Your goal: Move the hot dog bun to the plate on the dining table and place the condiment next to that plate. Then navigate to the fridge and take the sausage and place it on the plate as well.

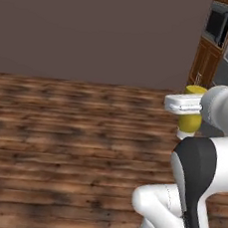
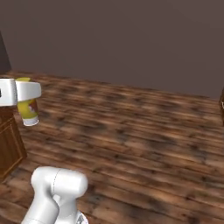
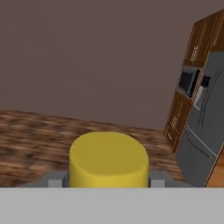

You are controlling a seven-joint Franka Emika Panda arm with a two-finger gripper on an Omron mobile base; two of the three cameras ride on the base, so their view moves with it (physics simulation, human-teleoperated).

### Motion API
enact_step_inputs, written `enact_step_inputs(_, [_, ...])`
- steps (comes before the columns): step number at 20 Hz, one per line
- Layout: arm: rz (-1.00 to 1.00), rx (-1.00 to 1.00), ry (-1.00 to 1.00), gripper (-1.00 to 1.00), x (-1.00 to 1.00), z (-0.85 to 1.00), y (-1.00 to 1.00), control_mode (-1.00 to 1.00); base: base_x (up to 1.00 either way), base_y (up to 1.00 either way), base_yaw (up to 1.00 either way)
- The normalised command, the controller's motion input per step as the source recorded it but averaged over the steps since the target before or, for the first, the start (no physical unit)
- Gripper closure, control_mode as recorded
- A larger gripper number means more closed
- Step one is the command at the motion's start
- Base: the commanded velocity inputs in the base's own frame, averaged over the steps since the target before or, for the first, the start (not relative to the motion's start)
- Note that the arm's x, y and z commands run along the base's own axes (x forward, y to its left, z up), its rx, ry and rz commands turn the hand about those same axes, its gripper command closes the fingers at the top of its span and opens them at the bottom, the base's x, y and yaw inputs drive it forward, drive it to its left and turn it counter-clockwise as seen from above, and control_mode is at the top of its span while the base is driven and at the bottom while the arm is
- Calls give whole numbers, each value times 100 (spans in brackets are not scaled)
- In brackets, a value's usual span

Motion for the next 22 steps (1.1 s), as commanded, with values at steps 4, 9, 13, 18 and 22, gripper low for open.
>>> enact_step_inputs(4, [0, 0, 0, 100, 0, 0, 0, 100, 100, 0, 16])
enact_step_inputs(9, [0, 0, 0, 100, 0, 0, 0, 100, 100, -1, 24])
enact_step_inputs(13, [0, 0, 0, 100, 0, 0, 0, 100, 100, -6, 29])
enact_step_inputs(18, [0, 0, 0, 100, 0, 0, 0, 100, 100, -5, 40])
enact_step_inputs(22, [0, 0, 0, 100, 0, 0, 0, 100, 100, -1, 46])
